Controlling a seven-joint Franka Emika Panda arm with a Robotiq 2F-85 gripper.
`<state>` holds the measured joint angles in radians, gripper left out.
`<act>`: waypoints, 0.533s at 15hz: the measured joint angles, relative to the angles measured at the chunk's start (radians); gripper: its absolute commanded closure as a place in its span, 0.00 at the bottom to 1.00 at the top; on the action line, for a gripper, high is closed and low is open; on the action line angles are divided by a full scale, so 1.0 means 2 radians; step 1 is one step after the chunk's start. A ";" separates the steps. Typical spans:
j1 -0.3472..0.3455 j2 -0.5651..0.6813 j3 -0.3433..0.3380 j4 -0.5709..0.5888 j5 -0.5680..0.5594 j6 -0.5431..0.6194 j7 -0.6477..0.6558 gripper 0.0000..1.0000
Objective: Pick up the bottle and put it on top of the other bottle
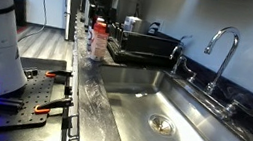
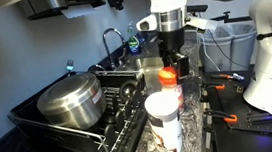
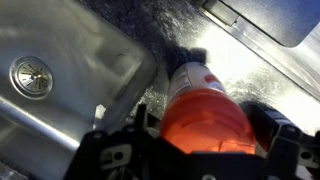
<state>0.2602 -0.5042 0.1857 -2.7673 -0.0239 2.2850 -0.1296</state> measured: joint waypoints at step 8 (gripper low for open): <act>0.000 0.008 0.000 0.011 -0.005 0.003 0.000 0.00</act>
<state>0.2597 -0.4873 0.1859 -2.7459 -0.0345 2.2904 -0.1300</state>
